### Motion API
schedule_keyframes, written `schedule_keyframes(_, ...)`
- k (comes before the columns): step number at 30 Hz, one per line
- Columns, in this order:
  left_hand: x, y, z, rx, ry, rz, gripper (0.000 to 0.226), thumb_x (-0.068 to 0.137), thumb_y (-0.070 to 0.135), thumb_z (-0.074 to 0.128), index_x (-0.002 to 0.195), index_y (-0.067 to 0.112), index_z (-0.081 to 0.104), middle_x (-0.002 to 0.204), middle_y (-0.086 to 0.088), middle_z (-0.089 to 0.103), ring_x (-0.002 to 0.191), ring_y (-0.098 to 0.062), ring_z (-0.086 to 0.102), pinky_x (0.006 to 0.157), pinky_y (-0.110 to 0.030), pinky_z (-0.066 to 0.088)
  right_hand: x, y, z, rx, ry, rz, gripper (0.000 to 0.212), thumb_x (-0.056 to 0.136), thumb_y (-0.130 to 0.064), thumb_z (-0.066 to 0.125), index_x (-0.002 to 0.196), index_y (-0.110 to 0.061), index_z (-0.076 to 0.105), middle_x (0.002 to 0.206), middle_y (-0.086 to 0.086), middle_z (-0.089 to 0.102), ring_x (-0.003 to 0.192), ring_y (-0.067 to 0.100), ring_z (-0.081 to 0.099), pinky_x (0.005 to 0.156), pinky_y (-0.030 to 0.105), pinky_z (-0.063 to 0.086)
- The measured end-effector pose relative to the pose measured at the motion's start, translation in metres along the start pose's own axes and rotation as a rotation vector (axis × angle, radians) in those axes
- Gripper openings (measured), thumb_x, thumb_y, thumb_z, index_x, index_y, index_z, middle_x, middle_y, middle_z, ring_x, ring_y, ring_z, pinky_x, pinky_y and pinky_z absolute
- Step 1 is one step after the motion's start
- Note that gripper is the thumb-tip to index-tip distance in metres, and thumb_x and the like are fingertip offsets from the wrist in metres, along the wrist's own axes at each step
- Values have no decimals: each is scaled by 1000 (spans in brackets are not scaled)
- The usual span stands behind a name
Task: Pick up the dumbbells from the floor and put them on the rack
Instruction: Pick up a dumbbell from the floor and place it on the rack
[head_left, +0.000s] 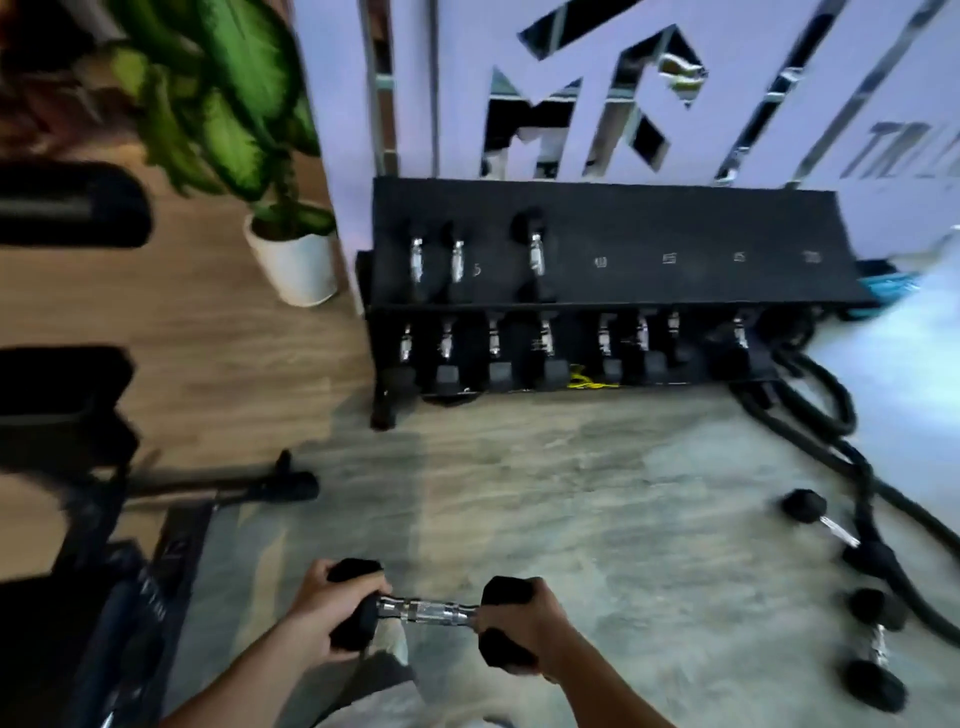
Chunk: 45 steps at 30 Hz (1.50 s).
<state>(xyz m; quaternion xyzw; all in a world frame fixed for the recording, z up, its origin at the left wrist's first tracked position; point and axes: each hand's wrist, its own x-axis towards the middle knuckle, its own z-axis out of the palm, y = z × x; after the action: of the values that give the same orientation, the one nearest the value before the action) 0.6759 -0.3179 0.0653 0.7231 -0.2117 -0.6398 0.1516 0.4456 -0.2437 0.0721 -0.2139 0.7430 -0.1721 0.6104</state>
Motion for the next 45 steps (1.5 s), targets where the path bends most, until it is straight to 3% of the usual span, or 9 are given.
schedule_keyframes(6,63,123,42,178,-82,12,69,36,22,87,100,15,63,78,-18,65,63,-29,61,55,-42,53,26,-69,-36,290,102,-66,21,54,-14,77,64,-5,60,57,15,42,36,17,44,43,21,30)
schedule_keyframes(12,86,234,126,285,-110,26,66,43,17,89,98,26,54,87,-18,69,66,-29,63,58,-39,54,94,-124,-103,333,171,102,41,56,-26,84,91,-17,65,83,7,68,60,20,66,44,25,52)
schedule_keyframes(15,108,275,174,330,-86,34,66,44,21,90,98,27,53,93,-17,69,72,-30,65,60,-42,56,137,-156,-151,299,159,97,33,49,-33,82,77,-17,73,61,4,62,49,20,60,46,24,48)
schedule_keyframes(19,122,328,232,365,-72,82,48,69,13,86,103,21,53,93,-14,65,74,-29,63,68,-46,58,171,-204,-215,277,175,84,33,49,-26,80,76,-9,73,57,8,62,47,23,61,47,28,49)
schedule_keyframes(23,136,378,276,395,-61,126,51,68,17,87,105,23,54,106,-15,64,88,-33,65,64,-50,60,198,-248,-271,292,200,57,12,61,-13,78,67,-10,68,59,10,56,44,21,56,46,26,48)
schedule_keyframes(29,156,452,334,475,-98,143,50,70,14,86,107,22,54,104,-12,63,88,-28,63,66,-47,63,247,-285,-320,413,226,135,64,39,-31,86,98,-9,73,83,13,73,57,23,71,49,31,57)
schedule_keyframes(35,212,564,411,653,-176,204,56,65,16,88,108,28,54,107,-5,63,94,-24,62,78,-50,60,310,-343,-362,674,317,241,39,58,-14,89,86,-2,66,79,14,69,69,26,70,65,41,63)
schedule_keyframes(39,246,632,460,776,-209,260,63,62,19,89,113,32,53,110,1,62,96,-20,59,77,-47,58,352,-385,-376,851,373,265,67,44,-23,95,99,-2,65,93,20,72,80,31,75,62,46,65)
schedule_keyframes(45,284,710,523,1003,-255,340,72,49,25,91,111,33,56,111,-2,62,99,-24,61,80,-47,61,394,-436,-394,1098,375,335,89,39,-15,87,118,2,51,91,24,65,59,31,64,47,32,54)
